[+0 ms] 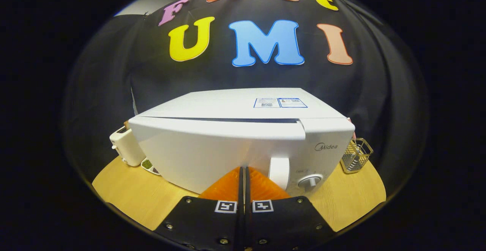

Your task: Open the microwave, put the food inside, and close the microwave door.

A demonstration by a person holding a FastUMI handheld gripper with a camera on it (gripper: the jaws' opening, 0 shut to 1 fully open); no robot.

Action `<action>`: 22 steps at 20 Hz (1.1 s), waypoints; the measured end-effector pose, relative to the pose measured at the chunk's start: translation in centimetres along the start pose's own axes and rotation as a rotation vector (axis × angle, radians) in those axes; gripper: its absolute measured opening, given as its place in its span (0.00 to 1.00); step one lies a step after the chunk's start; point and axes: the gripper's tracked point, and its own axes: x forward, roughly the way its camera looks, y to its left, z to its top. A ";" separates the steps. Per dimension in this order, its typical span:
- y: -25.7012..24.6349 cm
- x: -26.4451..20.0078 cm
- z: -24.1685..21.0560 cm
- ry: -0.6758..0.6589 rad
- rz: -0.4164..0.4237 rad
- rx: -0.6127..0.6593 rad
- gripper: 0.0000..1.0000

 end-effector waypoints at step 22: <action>1.8 -12.4 6.1 -0.175 -0.155 0.028 0.01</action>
